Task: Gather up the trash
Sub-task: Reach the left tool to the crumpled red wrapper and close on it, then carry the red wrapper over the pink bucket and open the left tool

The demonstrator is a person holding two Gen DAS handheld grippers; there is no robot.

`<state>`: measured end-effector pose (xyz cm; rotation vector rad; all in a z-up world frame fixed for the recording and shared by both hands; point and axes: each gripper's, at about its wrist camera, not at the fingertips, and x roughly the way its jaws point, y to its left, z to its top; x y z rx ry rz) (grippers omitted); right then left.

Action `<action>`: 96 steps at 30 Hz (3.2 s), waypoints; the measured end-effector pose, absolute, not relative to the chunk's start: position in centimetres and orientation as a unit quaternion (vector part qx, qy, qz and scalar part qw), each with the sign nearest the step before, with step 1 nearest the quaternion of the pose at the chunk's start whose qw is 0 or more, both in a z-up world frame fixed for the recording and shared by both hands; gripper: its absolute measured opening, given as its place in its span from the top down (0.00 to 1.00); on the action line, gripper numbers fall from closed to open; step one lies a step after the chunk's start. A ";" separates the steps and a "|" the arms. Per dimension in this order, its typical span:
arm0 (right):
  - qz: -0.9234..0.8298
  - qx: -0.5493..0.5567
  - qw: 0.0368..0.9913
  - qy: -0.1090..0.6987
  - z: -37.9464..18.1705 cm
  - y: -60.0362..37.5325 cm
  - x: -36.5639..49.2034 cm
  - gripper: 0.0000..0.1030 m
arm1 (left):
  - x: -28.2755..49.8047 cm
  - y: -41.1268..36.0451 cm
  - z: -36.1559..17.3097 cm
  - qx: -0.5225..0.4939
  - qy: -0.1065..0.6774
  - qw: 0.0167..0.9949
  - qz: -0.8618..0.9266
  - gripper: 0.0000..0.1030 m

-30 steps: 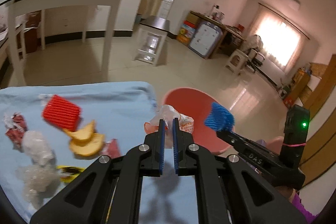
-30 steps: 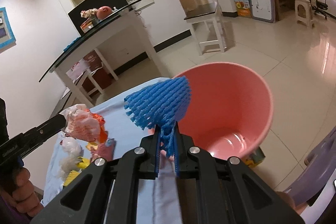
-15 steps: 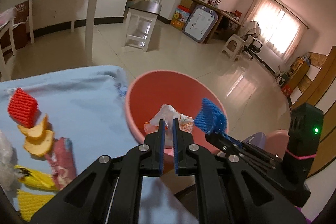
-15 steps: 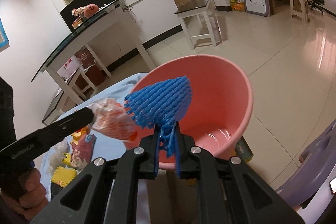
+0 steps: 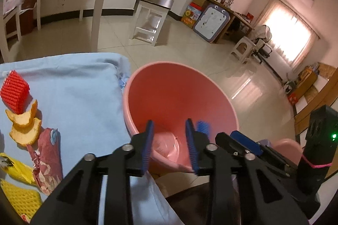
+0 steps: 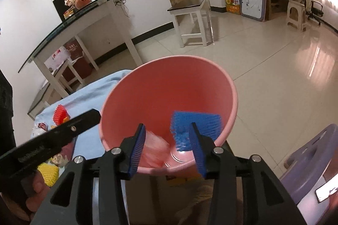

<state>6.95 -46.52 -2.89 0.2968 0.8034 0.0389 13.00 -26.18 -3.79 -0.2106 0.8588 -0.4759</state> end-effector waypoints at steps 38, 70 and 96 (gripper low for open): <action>0.137 0.062 0.918 0.367 -1.6 -26.1 1.7 0.41 | 4.9 3.2 -1.8 -0.078 0.365 0.928 -0.008 0.69; 0.167 0.071 0.893 0.413 -4.0 -23.5 7.6 0.53 | 11.7 7.6 -5.1 -0.145 0.398 0.905 0.031 0.97; 0.159 0.112 0.907 0.373 -2.2 -27.3 5.6 0.85 | 8.1 -0.2 2.9 -0.118 0.336 0.931 -0.085 0.98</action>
